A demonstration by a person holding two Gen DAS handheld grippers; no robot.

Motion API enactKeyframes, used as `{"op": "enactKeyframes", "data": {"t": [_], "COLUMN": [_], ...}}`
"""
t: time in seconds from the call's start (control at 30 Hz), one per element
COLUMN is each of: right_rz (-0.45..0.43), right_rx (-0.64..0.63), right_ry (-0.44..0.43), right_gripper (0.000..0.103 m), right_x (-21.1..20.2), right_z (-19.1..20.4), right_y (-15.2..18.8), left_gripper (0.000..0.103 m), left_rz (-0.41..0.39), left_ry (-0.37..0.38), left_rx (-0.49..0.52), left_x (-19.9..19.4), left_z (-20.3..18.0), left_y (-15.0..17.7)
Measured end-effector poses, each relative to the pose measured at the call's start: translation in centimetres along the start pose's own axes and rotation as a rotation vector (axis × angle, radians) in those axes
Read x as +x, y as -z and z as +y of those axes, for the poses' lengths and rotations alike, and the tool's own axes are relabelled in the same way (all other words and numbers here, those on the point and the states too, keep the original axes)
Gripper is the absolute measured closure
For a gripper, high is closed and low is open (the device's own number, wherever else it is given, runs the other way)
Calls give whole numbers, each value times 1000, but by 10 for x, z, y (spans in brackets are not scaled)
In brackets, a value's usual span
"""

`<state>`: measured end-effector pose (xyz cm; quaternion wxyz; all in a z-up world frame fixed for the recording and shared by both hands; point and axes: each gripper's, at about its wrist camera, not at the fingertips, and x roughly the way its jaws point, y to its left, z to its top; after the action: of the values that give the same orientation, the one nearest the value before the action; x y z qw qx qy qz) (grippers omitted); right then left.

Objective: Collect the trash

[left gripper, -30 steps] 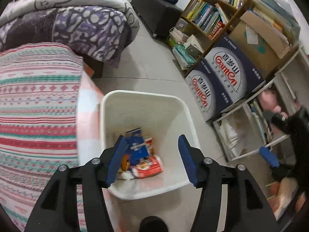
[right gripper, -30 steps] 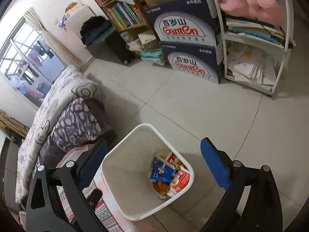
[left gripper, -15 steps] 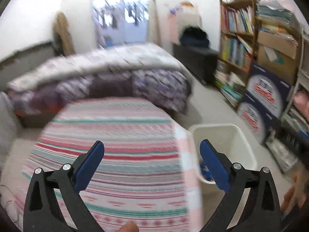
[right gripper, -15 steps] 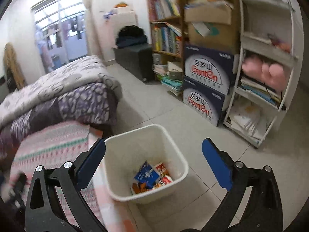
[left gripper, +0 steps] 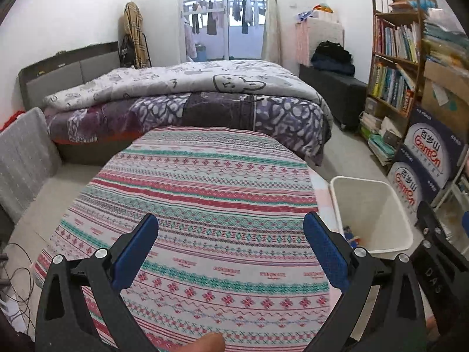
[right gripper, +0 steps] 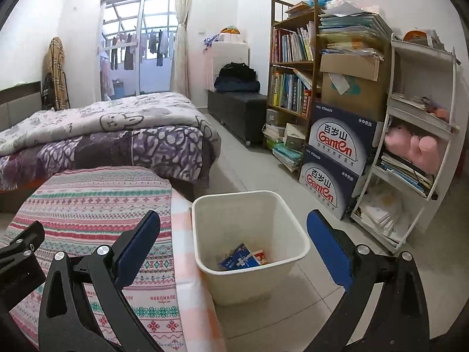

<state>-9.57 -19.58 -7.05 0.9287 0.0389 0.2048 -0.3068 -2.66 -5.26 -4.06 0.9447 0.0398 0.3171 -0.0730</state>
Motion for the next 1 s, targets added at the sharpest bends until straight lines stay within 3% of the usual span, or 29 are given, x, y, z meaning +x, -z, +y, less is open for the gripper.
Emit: {"op": "enactKeyframes", "data": {"t": [1.0], "right_rz": [96], "right_rx": [57], "right_ry": [-20], "right_gripper": [7], "right_x": [21], "right_z": [1], "right_y": [12], "left_gripper": [7], "left_rz": [22], "left_ry": [-8], "left_rx": [18], "left_x": [16], "left_z": [-6], "left_y": [0]}}
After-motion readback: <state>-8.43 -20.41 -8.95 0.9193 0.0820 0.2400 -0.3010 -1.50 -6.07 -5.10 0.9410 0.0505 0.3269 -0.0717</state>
